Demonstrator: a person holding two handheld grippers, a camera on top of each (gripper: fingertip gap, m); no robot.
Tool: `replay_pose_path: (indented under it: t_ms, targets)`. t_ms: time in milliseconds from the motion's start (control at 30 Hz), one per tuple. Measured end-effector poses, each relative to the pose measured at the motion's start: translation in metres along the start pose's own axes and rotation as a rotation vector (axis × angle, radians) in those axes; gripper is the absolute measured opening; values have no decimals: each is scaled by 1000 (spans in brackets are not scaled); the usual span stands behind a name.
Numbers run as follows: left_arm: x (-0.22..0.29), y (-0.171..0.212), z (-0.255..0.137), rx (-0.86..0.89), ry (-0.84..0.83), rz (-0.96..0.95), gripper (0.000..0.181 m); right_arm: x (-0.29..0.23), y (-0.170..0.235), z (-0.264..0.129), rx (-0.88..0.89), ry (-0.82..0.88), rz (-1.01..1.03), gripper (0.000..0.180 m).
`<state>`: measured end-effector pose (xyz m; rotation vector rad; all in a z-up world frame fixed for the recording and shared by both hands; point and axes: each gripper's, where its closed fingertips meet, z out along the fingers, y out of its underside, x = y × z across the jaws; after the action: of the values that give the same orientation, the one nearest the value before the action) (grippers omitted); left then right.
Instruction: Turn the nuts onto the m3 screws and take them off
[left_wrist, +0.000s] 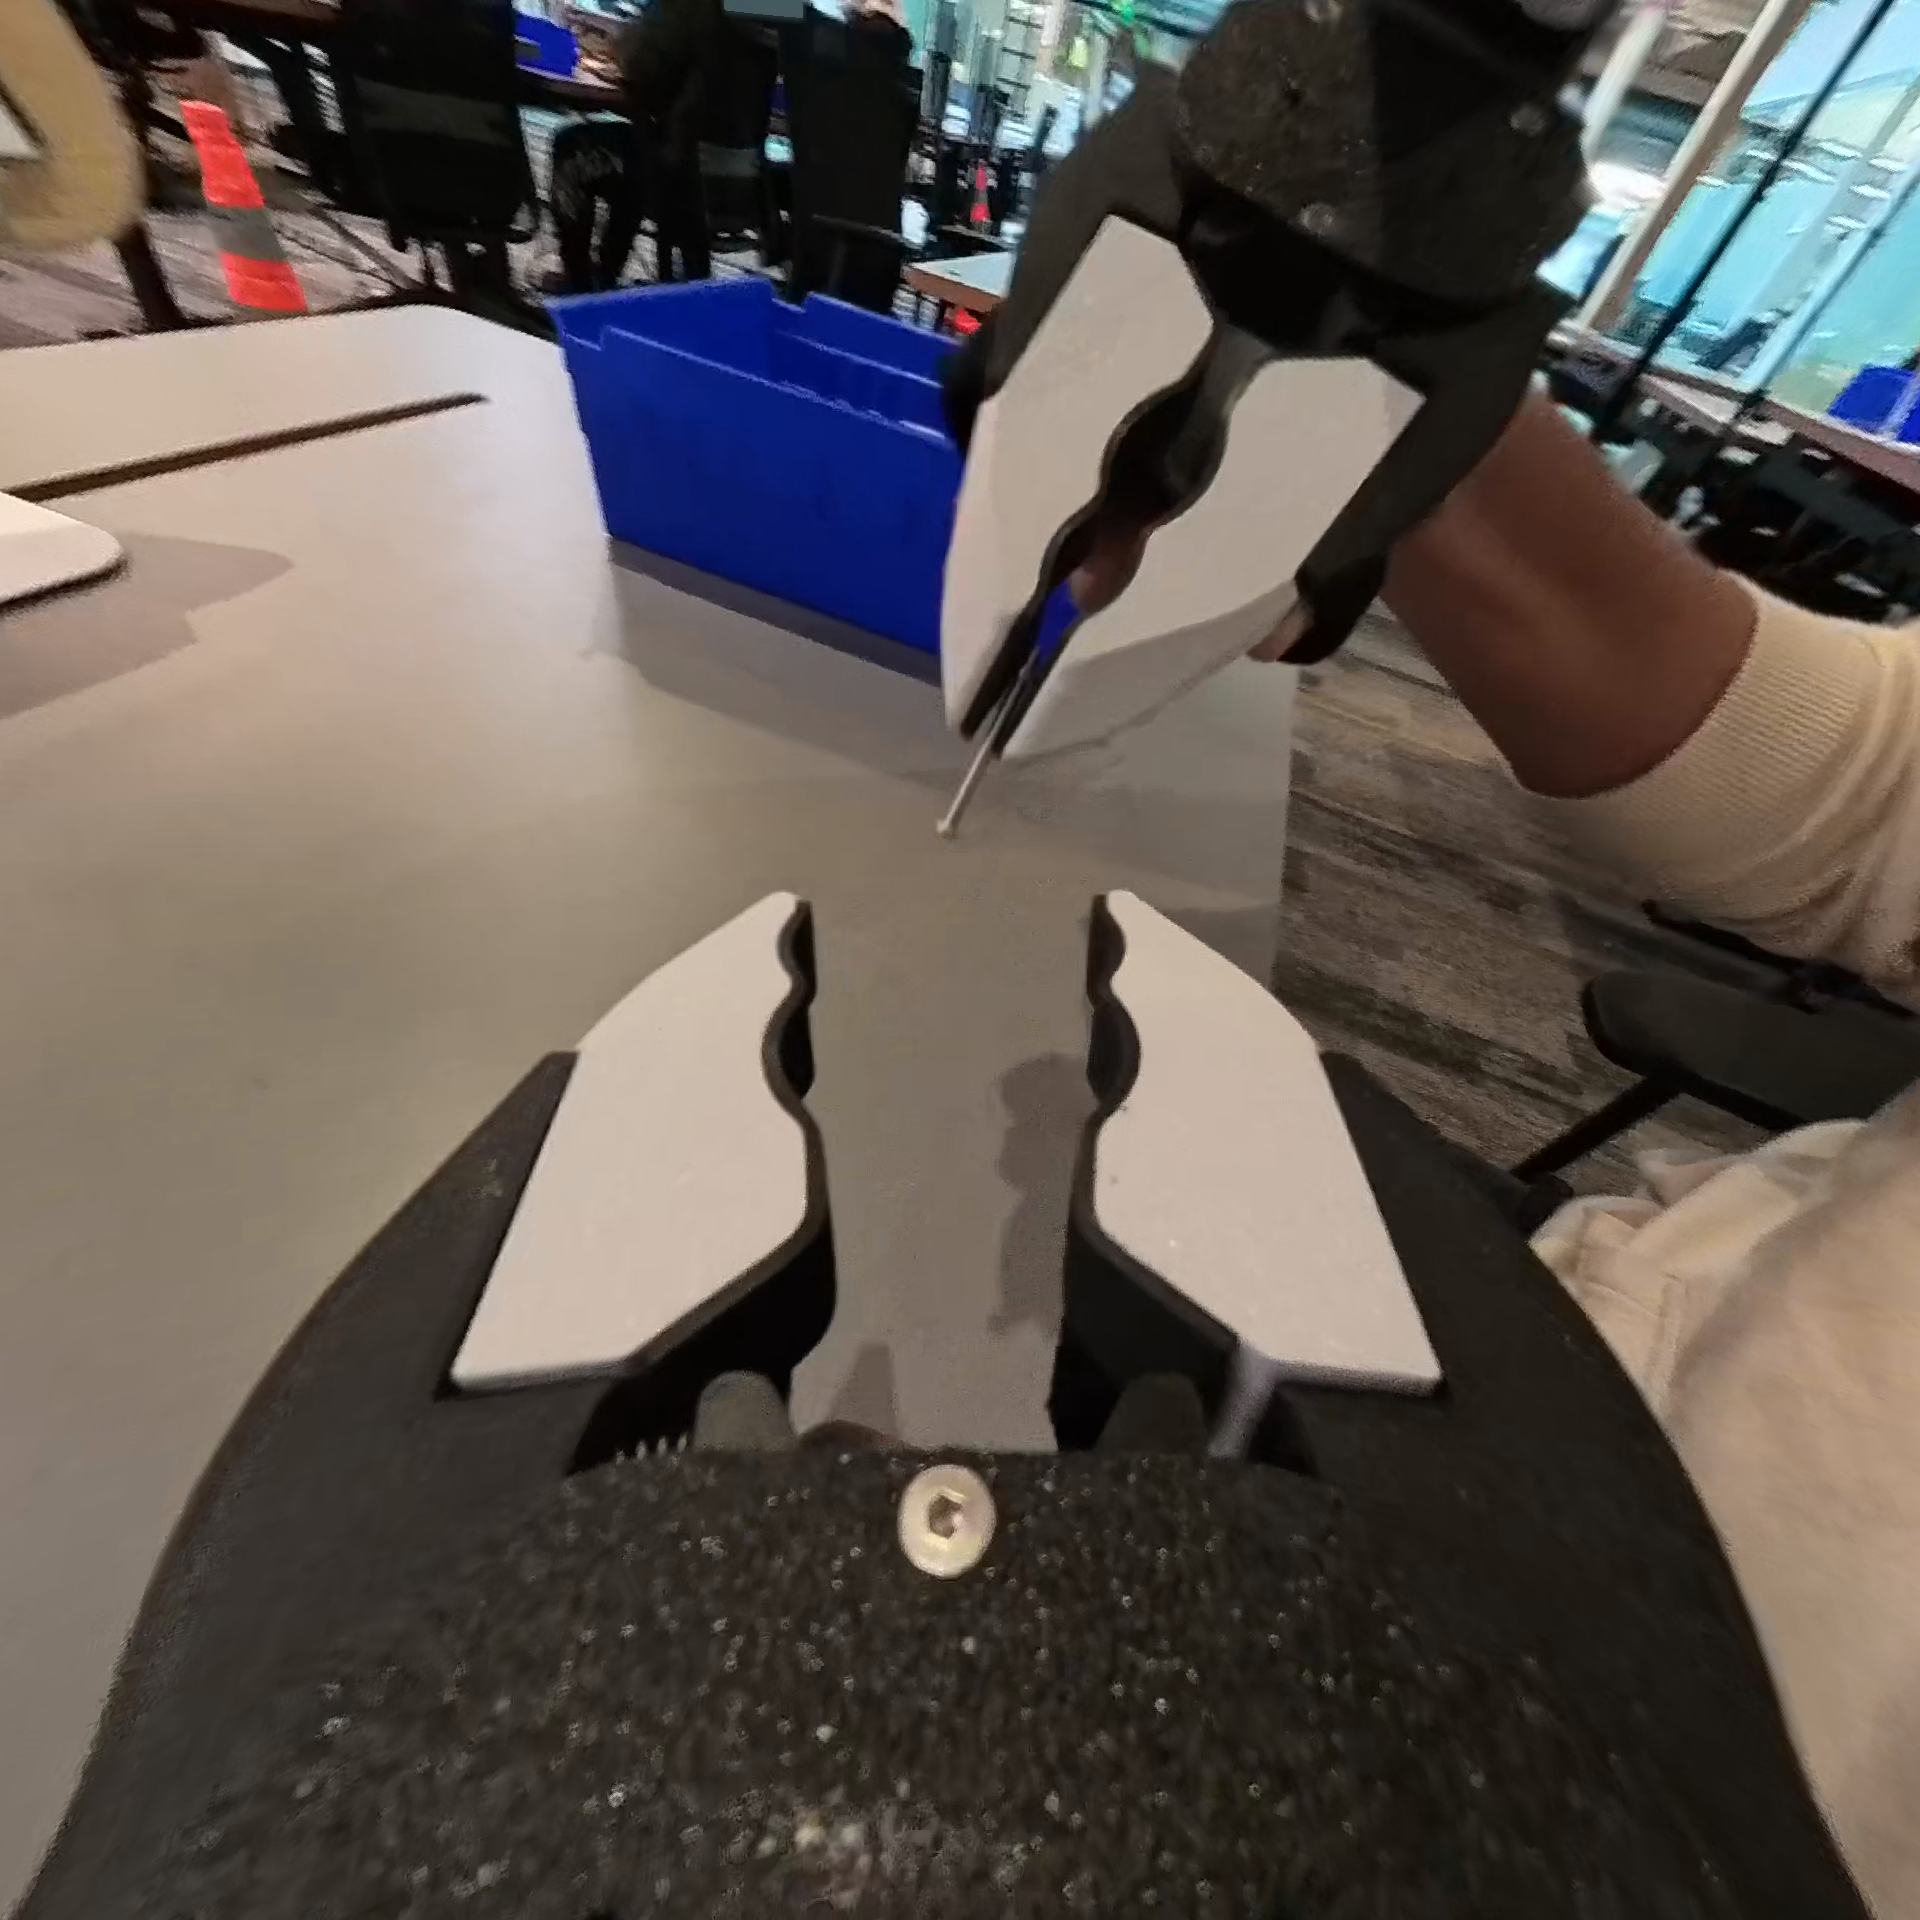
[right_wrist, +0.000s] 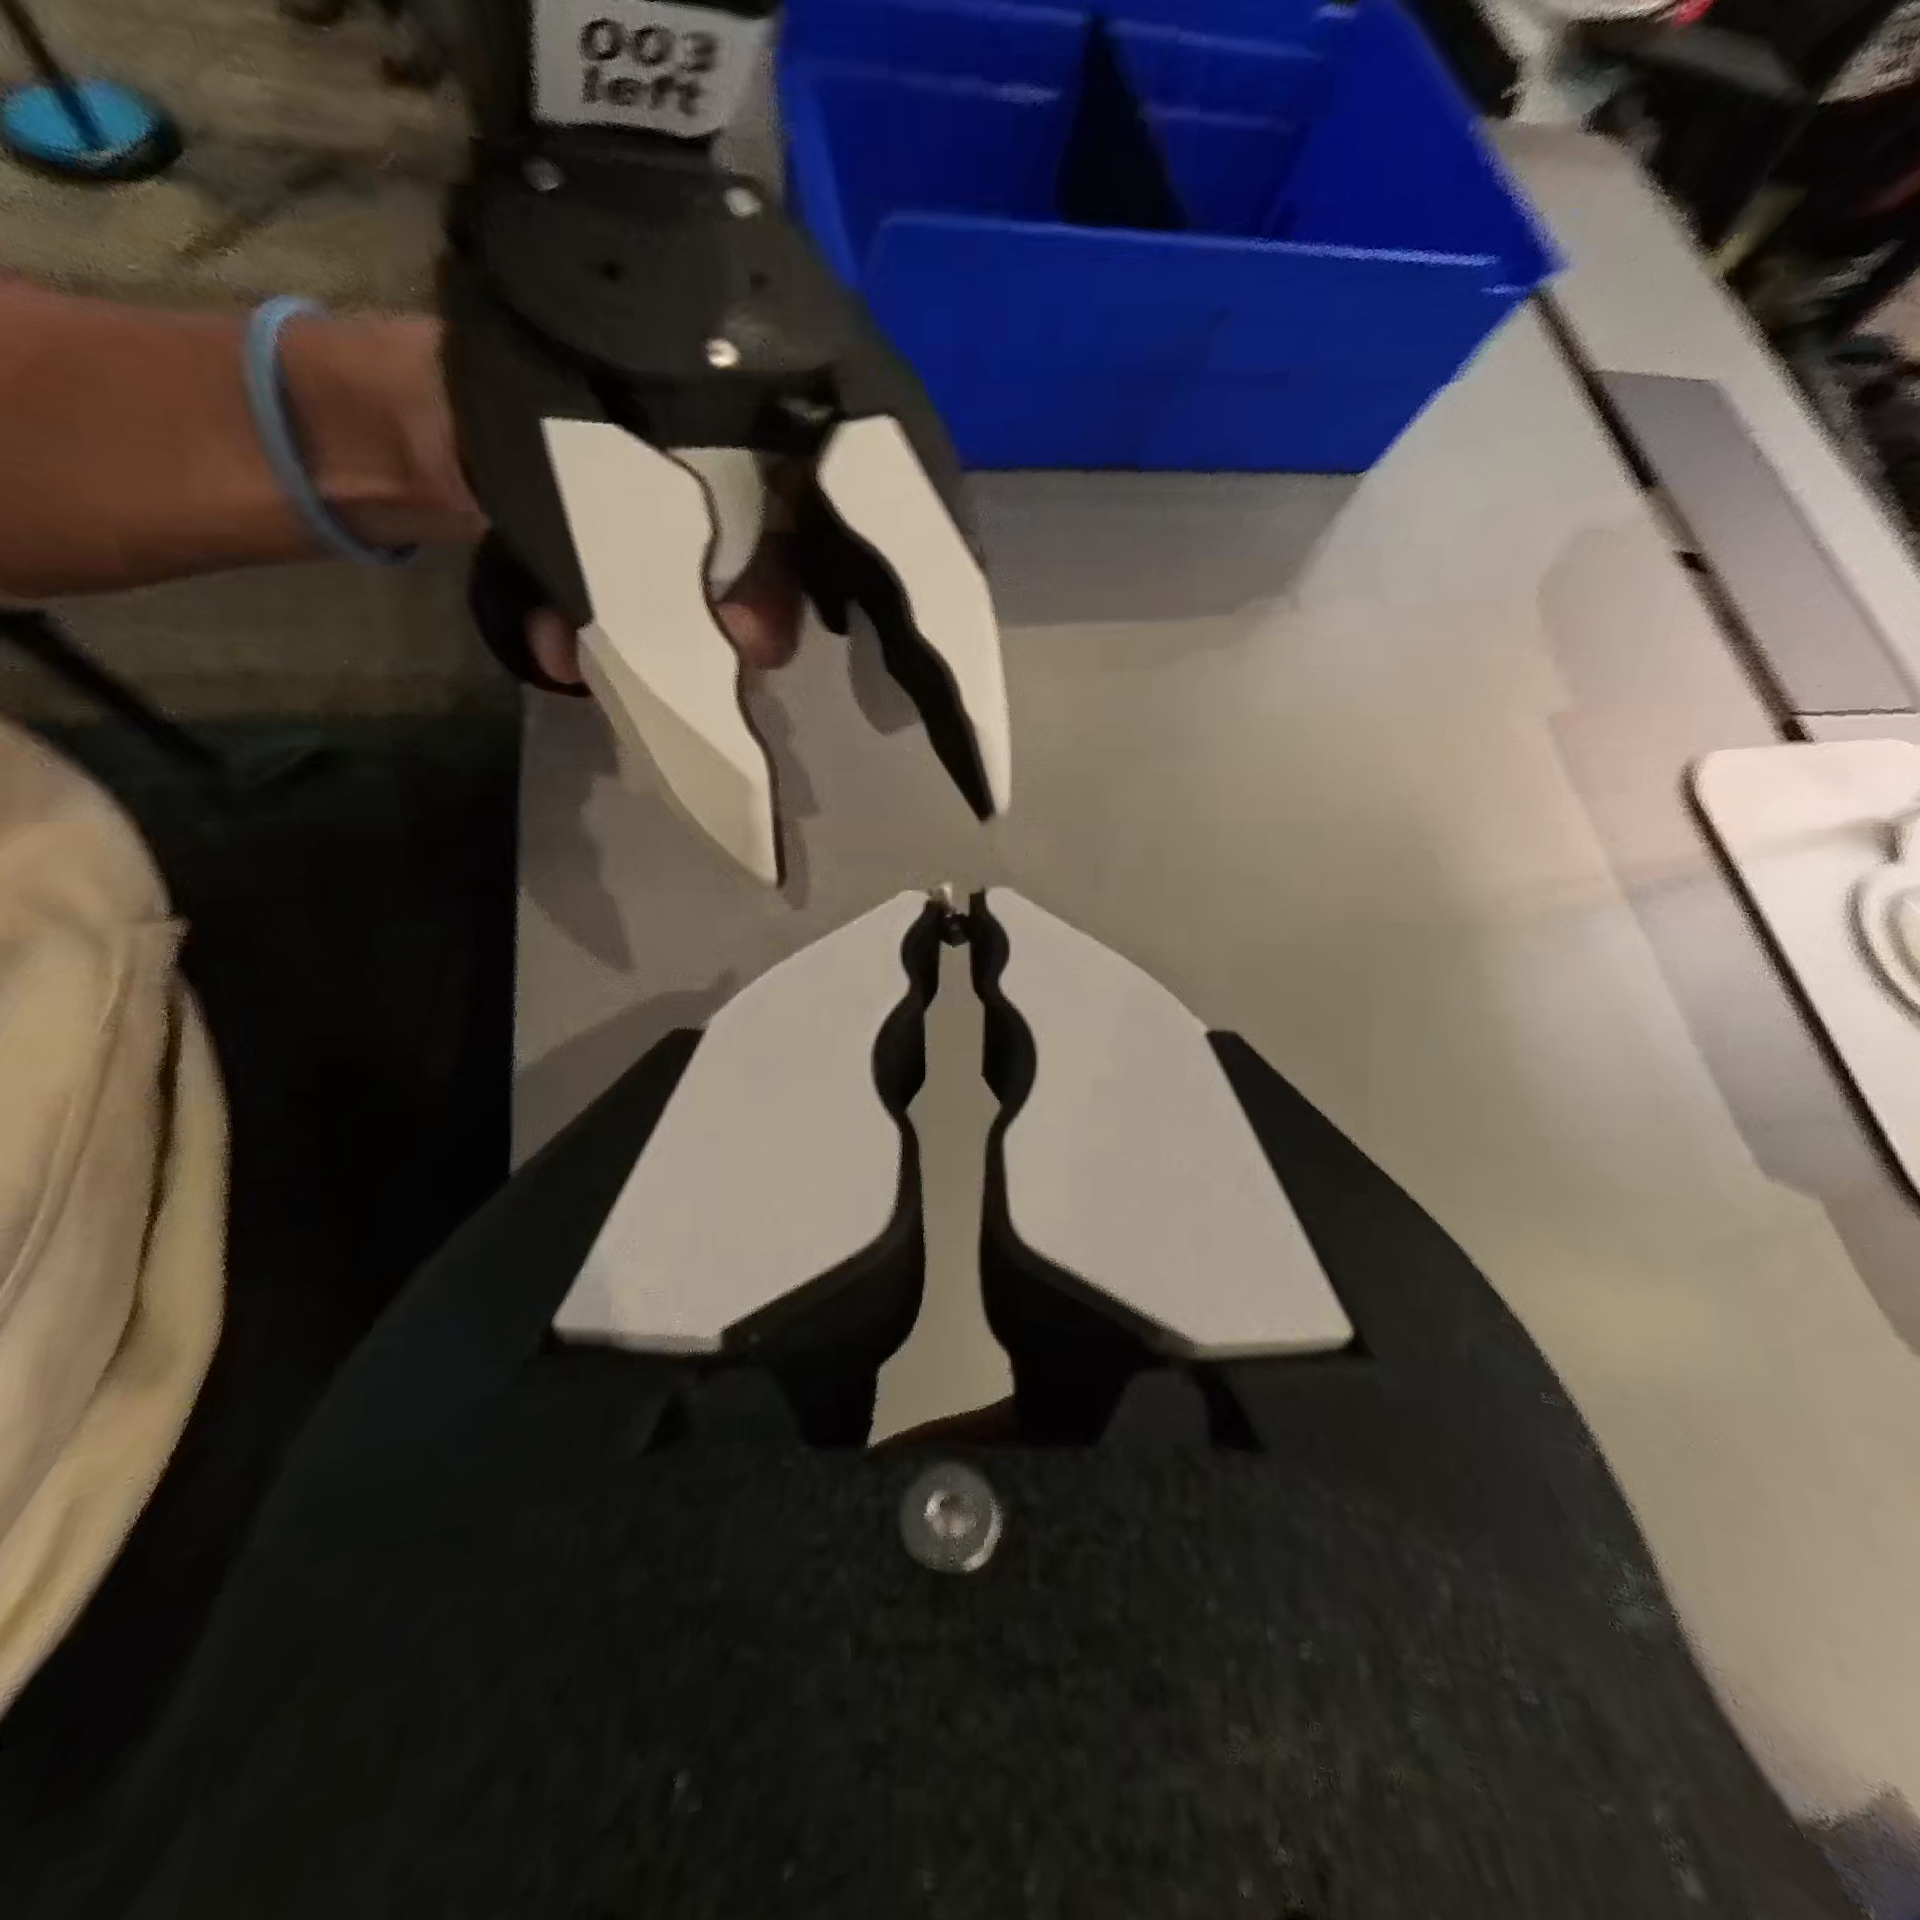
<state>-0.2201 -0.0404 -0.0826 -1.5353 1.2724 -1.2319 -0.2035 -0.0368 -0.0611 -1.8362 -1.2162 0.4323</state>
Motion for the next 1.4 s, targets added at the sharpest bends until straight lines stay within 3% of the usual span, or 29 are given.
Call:
replay_pose_path:
  t_ms: [33,233,367,433,567,833,1033,1100,1200,1300,1400]
  targets:
    - [-5,-2,-4,17,-46,2,52,3,0,-5,37,43,29,5]
    - [-56,8,-41,226,-574,-93,47,19,29,-22,230,516,257,5]
    - [-67,17,-78,229,-957,-86,42,17,63,-32,288,849,464,5]
    - [-65,19,-80,205,-1028,-60,39,12,73,-36,303,934,540,5]
    - [-64,21,-76,191,-1049,-44,38,9,80,-49,341,1043,579,5]
    - [-66,24,-73,193,-983,-101,41,14,80,-61,346,1054,547,5]
    - [-66,27,-65,159,-951,-92,43,86,85,-211,352,1278,427,5]
    - [-65,27,-64,156,-942,-93,43,122,109,-256,284,1292,446,5]
    - [-65,28,-63,154,-929,-100,43,180,164,-284,160,1198,534,5]
    - [-64,27,-62,151,-926,-89,43,216,224,-259,77,960,723,5]
    - [-61,27,-58,134,-930,-48,43,226,272,-227,-80,870,822,5]
